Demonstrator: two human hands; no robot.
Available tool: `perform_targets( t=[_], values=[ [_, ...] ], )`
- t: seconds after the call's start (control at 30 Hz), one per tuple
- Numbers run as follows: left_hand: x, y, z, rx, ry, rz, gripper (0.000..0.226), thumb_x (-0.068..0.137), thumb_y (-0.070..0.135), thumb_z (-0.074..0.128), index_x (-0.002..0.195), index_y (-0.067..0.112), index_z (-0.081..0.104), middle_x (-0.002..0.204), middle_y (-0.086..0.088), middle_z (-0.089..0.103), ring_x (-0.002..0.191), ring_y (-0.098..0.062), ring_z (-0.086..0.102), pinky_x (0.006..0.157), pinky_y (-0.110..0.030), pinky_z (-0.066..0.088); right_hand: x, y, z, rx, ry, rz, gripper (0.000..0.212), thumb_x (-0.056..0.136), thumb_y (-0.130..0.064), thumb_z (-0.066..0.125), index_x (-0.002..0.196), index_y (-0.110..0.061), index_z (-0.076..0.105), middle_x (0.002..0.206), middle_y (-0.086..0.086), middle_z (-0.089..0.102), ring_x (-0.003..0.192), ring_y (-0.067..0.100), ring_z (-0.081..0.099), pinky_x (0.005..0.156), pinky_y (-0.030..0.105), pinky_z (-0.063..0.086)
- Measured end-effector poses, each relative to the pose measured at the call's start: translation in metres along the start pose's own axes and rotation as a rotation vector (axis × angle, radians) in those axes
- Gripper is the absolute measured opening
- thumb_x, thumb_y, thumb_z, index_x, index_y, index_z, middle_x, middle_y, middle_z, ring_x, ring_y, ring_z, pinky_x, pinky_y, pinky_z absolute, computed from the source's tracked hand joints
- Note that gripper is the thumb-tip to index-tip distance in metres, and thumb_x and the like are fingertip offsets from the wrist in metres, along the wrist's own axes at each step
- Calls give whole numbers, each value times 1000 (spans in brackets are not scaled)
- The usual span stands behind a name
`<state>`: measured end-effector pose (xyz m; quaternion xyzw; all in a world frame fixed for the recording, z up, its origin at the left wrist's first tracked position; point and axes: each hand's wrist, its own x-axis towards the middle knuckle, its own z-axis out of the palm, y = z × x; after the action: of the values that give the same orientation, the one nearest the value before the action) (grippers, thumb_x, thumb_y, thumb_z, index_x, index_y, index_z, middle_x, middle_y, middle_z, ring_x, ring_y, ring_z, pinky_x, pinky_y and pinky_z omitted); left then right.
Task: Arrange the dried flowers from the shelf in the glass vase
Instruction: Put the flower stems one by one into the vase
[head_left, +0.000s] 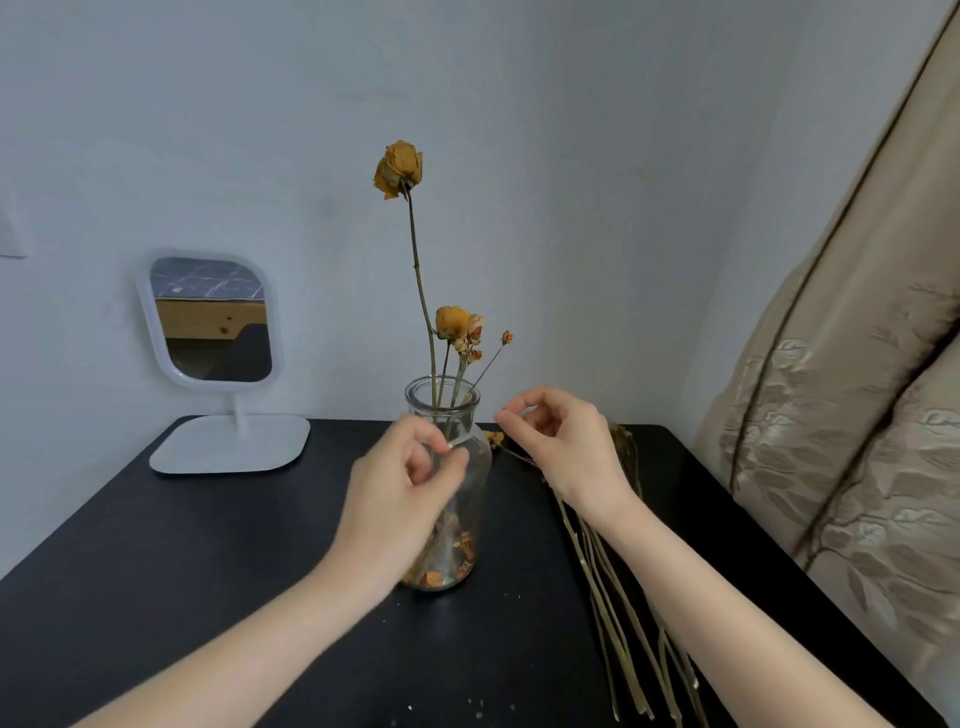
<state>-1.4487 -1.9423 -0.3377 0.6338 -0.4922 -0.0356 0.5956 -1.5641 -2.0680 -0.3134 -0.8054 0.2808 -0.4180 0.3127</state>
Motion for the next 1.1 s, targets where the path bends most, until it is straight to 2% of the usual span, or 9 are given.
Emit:
perform_targets(
  t=[0.2,0.37,0.47,0.7,0.8,0.9,0.97,1.03,1.1],
  values=[
    [-36,-11,61,9,-368,-88,10,85,29,62,81,30,53,46,10,45,46,0,42,58,-5,38,-14,51,-33,-59,71,155,9,85,-26,67,76,-26,64,58,-9,56,51,-3,49,51,5,38],
    [-27,-23,110,49,-501,-287,12,88,36,56,94,27,51,58,9,48,51,-1,45,52,-15,34,-27,99,-71,-146,126,343,11,85,-28,66,75,-28,63,64,-7,59,60,3,54,53,11,36],
    [-21,-31,137,76,-520,-405,18,89,36,55,97,21,49,68,7,50,60,-5,47,54,-20,36,-34,125,-89,-178,78,481,6,85,-25,66,80,-23,64,71,-1,63,68,13,59,55,18,38],
    [-2,-54,174,214,-352,-588,46,91,37,52,121,4,41,87,3,51,69,-10,48,63,-28,40,-39,149,-93,-299,-141,545,4,86,-25,65,86,-21,63,61,-7,63,58,2,57,53,16,37],
    [10,-60,180,224,-288,-586,35,92,35,50,116,9,46,95,0,49,81,-17,48,72,-31,39,-30,148,-85,-324,-186,497,5,87,-26,64,87,-22,62,59,-9,61,60,2,58,55,15,39],
    [21,-61,183,254,-245,-529,18,93,33,49,98,17,56,84,4,53,76,-16,50,67,-30,39,-19,146,-73,-370,-249,477,9,88,-29,63,89,-21,59,65,-8,59,68,8,60,68,23,50],
    [29,-59,186,302,-244,-497,27,93,34,50,73,18,58,67,4,54,64,-16,51,59,-26,40,-13,146,-67,-408,-276,485,13,89,-33,61,88,-20,59,69,-7,57,75,13,61,79,31,53],
    [38,-58,188,334,-235,-519,45,92,37,51,52,17,49,51,3,46,50,-17,46,49,-23,33,-8,147,-63,-443,-294,514,19,89,-36,60,90,-18,61,73,-4,58,79,16,61,82,35,54],
    [45,-60,190,352,-210,-577,52,90,40,53,46,18,36,47,2,38,43,-17,39,46,-23,27,-3,149,-60,-474,-286,536,24,89,-38,60,91,-15,64,82,0,63,83,18,63,81,36,54]
  ],
)
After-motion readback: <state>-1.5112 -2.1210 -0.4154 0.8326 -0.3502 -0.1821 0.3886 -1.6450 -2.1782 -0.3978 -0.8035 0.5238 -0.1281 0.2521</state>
